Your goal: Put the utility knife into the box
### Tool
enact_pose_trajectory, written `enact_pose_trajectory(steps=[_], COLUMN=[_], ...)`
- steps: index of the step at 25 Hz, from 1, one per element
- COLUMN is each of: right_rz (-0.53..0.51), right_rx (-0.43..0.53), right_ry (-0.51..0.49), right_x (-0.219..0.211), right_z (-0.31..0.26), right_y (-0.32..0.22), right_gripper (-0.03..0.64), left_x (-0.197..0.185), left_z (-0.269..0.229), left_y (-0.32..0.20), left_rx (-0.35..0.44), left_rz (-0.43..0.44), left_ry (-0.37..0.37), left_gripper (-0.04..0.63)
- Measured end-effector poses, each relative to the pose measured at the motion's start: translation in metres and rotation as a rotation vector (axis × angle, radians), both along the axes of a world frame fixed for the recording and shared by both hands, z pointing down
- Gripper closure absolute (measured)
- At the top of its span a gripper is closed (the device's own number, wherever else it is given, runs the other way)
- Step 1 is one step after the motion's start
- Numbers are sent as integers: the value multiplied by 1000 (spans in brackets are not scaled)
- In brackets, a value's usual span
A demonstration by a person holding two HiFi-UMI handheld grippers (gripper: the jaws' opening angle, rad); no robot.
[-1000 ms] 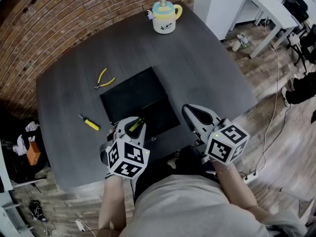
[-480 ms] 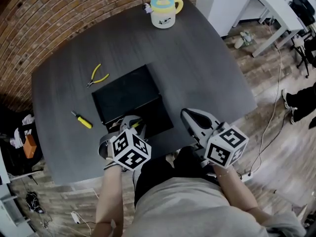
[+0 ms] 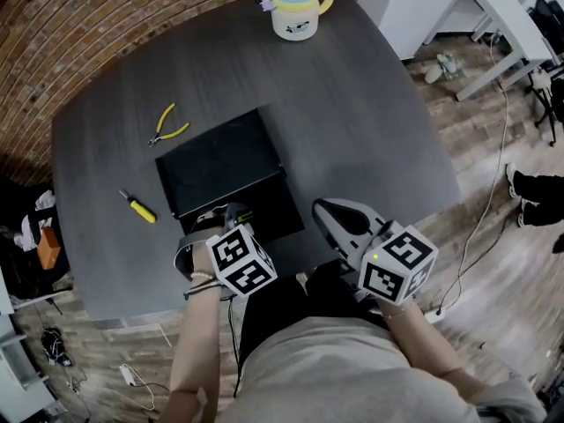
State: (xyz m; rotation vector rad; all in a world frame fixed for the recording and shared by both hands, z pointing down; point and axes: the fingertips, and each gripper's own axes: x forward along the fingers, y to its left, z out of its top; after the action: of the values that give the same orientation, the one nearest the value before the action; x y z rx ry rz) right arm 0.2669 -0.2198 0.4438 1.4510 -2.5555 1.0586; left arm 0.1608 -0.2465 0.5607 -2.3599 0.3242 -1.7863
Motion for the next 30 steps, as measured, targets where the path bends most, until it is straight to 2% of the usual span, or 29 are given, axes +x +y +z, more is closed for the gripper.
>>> enact_pose_trajectory(steps=[7, 12, 17, 20, 22, 26, 30], right_rz=[-23, -37, -48, -50, -53, -64, -92], right_rx=[-10, 0, 19, 34, 46, 69, 99], right_ry=[-4, 0, 1, 0, -2, -14, -13], right_x=[3, 3, 3, 4, 3, 2, -3], right_z=[5, 4, -1, -6, -9, -17, -25], right_y=[0, 0, -1, -1, -2, -3, -7], right_gripper=[612, 612, 612, 612, 612, 612, 612], left_x=[1, 1, 0, 2, 6, 18, 25], left_z=[8, 9, 8, 4, -10, -58, -115], left_y=[3, 2, 1, -2, -7, -12, -16], left_rx=[-45, -42, -58, -31, 8, 85, 157], left_rz=[-1, 13, -14, -30, -58, -131, -252], left_ry=[-4, 5, 28, 41, 96, 273, 530], left_gripper=[517, 517, 513, 490, 486, 488, 494])
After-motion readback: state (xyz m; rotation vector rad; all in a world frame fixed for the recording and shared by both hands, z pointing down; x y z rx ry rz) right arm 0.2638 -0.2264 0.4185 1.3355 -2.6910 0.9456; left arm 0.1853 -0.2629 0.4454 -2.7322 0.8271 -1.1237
